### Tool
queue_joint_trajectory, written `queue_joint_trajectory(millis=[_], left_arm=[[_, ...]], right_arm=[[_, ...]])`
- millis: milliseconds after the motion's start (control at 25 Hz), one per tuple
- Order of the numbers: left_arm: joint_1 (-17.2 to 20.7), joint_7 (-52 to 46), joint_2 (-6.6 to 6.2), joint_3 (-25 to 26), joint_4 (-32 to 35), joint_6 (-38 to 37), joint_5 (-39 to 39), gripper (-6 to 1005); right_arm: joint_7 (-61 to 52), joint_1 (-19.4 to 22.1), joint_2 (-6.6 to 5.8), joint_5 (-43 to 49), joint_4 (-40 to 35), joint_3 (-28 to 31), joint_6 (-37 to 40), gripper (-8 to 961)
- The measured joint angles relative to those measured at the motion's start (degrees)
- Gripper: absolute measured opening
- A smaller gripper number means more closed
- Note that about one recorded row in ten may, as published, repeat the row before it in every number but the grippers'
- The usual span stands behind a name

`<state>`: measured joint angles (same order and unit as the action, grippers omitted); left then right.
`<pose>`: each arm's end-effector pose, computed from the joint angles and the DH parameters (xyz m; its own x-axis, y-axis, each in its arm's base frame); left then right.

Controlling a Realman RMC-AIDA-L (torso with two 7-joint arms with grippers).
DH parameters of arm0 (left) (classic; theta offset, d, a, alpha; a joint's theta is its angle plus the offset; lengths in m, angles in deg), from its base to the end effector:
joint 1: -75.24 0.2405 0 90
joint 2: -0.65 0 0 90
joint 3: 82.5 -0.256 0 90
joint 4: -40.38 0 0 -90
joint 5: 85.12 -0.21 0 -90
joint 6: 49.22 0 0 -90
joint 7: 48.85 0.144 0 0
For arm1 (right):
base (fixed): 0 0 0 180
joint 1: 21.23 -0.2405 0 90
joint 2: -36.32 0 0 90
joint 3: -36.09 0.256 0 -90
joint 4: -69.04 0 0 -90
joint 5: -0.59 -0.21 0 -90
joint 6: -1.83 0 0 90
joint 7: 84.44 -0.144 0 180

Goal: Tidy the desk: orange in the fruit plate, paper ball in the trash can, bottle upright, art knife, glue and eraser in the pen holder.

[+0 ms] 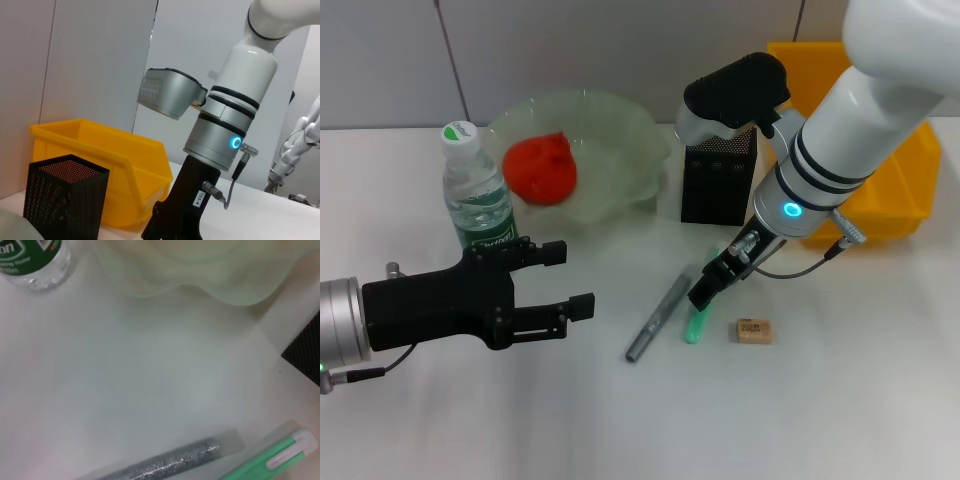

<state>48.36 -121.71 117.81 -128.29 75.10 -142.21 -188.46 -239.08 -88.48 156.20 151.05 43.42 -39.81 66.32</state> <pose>-0.2618 0.3128 0.0044 0.7627 0.2559 0.5940 0.3964 -0.9106 -0.1168 0.1448 0.4250 -0.0842 0.6265 -0.7475 0.2207 -0.5953 -0.6417 -0.4836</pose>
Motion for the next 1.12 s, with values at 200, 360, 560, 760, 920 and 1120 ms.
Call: queue_joint_trajectory(millis=[200,360,560,760,920,1120], left_arm=[[-0.1,-0.1,0.01,0.0,0.0,0.0,0.2,805],[-0.1,-0.3,0.00,0.0,0.0,0.0,0.2,804],[-0.1,-0.5,0.00,0.0,0.0,0.0,0.2,804],[-0.2,-0.5,0.00,0.0,0.0,0.0,0.2,803],[-0.3,-0.5,-0.01,0.0,0.0,0.0,0.2,802],[-0.3,-0.5,-0.06,0.1,0.0,0.0,0.2,801]], right_arm=[[1.0,0.1,0.00,-2.1,-0.1,-2.1,-0.5,784],[1.0,0.2,0.00,-3.0,-0.1,-3.2,-1.5,785],[1.1,0.2,0.00,-3.0,0.2,-3.8,-2.5,785],[1.1,0.7,0.00,-3.3,-0.1,-4.7,-3.0,785],[1.1,0.9,0.00,-5.0,-0.2,-7.3,-3.8,785],[1.1,1.0,0.00,-6.0,-0.8,-8.7,-4.0,784]])
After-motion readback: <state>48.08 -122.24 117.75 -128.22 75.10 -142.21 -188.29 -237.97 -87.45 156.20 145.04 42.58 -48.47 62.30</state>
